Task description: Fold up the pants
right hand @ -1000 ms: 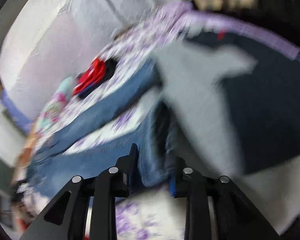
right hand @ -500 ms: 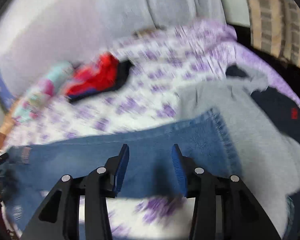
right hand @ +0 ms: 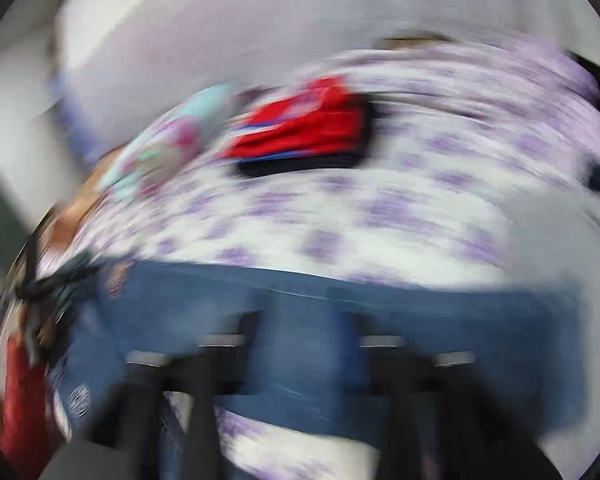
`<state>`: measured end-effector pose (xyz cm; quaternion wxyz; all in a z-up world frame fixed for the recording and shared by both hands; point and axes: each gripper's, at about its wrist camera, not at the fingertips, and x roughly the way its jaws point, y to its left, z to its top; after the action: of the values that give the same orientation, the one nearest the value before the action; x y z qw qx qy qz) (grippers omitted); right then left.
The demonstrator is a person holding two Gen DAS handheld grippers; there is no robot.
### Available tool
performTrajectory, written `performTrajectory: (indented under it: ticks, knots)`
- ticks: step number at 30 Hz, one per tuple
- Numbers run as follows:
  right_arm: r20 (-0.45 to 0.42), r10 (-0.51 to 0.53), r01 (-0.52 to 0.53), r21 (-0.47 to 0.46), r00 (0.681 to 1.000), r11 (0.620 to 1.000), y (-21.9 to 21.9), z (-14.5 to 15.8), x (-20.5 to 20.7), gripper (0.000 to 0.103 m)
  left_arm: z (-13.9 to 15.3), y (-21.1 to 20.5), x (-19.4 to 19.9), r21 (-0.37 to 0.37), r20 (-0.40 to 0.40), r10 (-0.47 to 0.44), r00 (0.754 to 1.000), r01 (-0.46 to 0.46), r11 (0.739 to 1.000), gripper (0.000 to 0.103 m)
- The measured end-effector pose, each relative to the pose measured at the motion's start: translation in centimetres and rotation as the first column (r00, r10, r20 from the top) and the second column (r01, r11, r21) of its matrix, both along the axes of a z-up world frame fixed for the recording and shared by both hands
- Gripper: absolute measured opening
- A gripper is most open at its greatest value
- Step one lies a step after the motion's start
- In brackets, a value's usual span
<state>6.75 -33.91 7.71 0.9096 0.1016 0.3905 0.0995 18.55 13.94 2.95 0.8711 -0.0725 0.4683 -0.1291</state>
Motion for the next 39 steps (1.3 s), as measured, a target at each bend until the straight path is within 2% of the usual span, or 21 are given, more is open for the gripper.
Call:
performTrajectory:
  ticks: [3,6,8,10,12,14,16,18,19,20,23,25,27,29,31,32,33,34,35,36,39]
  knots:
    - [0.029,0.157,-0.149,-0.187,0.987,0.971,6.0,-0.4,3.0,0.068,0.5,1.7,-0.7,-0.140,0.036,-0.061,0.998,0.065,0.988,0.098]
    - [-0.004,0.264,-0.258,-0.227,0.965,0.939,10.2,-1.8,6.2,0.068,0.0,2.9,0.2,-0.110,0.008,-0.016,1.000,0.016,0.994,0.098]
    - [-0.016,0.290,-0.285,-0.246,0.957,0.927,11.5,-2.2,7.6,0.068,-0.4,3.9,1.2,-0.078,-0.007,0.020,1.000,-0.020,0.997,0.098]
    - [-0.029,0.327,-0.322,-0.275,0.945,0.906,12.9,-3.0,9.2,0.068,-1.0,5.4,2.2,-0.104,-0.026,0.045,0.999,-0.047,0.993,0.098]
    - [-0.089,0.382,-0.391,-0.256,0.920,0.884,13.7,-4.2,10.2,0.068,-2.1,6.3,3.5,-0.161,-0.075,0.016,0.997,-0.028,0.987,0.098]
    - [-0.170,0.411,-0.444,-0.279,0.895,0.851,14.9,-6.4,10.8,0.068,-3.0,5.9,4.1,-0.148,-0.097,-0.024,0.995,0.009,0.989,0.098]
    - [-0.143,0.421,-0.444,-0.328,0.896,0.834,15.7,-7.2,10.1,0.059,-2.9,4.8,4.1,-0.125,-0.070,-0.080,0.994,0.071,0.990,0.098]
    - [-0.121,0.410,-0.427,-0.318,0.904,0.847,16.1,-6.8,9.5,0.021,-2.5,3.6,4.0,-0.136,-0.033,-0.150,0.988,0.145,0.980,0.097]
    - [-0.118,0.393,-0.409,-0.321,0.912,0.854,16.2,-6.6,9.3,0.016,-2.2,2.8,3.9,-0.119,0.008,-0.173,0.985,0.173,0.978,0.093]
    - [-0.112,0.383,-0.398,-0.313,0.917,0.862,16.2,-6.2,9.1,0.013,-2.0,2.1,3.9,-0.105,0.030,-0.199,0.980,0.201,0.974,0.065]
    - [-0.059,0.367,-0.365,-0.324,0.928,0.873,15.7,-4.4,9.0,0.009,-1.5,1.2,3.7,-0.053,0.084,-0.193,0.978,0.198,0.979,0.057]
    - [-0.024,0.354,-0.345,-0.295,0.935,0.891,14.8,-2.8,9.4,0.008,-0.9,2.0,3.5,-0.087,0.124,-0.169,0.978,0.181,0.980,0.046]
    - [-0.010,0.343,-0.331,-0.291,0.939,0.898,14.6,-2.6,10.1,0.008,-0.1,3.3,3.5,-0.133,0.169,-0.116,0.979,0.139,0.981,0.019]
    - [-0.035,0.334,-0.328,-0.307,0.942,0.893,14.9,-4.1,11.2,0.008,-0.1,4.3,4.2,-0.168,0.173,-0.070,0.982,0.100,0.981,0.015]
    - [-0.080,0.314,-0.323,-0.316,0.946,0.892,15.2,-6.5,12.3,0.009,-1.0,4.2,5.0,-0.175,0.112,-0.085,0.990,0.103,0.979,0.016]
    - [-0.087,0.308,-0.319,-0.327,0.947,0.890,15.5,-7.4,12.3,0.010,-1.8,4.3,5.4,-0.213,0.048,-0.105,0.993,0.113,0.970,0.026]
    - [-0.071,0.308,-0.313,-0.345,0.949,0.885,15.7,-7.4,12.1,0.010,-2.2,4.5,5.4,-0.240,0.022,-0.112,0.993,0.114,0.964,0.044]
    - [-0.063,0.306,-0.308,-0.352,0.950,0.884,15.8,-7.2,11.9,0.010,-2.3,4.9,5.1,-0.244,0.013,-0.095,0.995,0.095,0.965,0.054]
    - [-0.061,0.303,-0.305,-0.346,0.951,0.887,15.6,-7.2,11.8,0.010,-2.1,5.4,4.7,-0.239,0.019,-0.086,0.996,0.088,0.967,0.084]
    - [-0.063,0.301,-0.304,-0.345,0.952,0.888,15.6,-7.3,11.8,0.010,-2.1,5.8,4.6,-0.270,0.024,-0.107,0.994,0.109,0.957,0.094]
    - [-0.062,0.300,-0.302,-0.347,0.952,0.888,15.7,-7.4,11.7,0.011,-2.6,5.7,4.4,-0.318,0.003,-0.157,0.988,0.150,0.936,0.093]
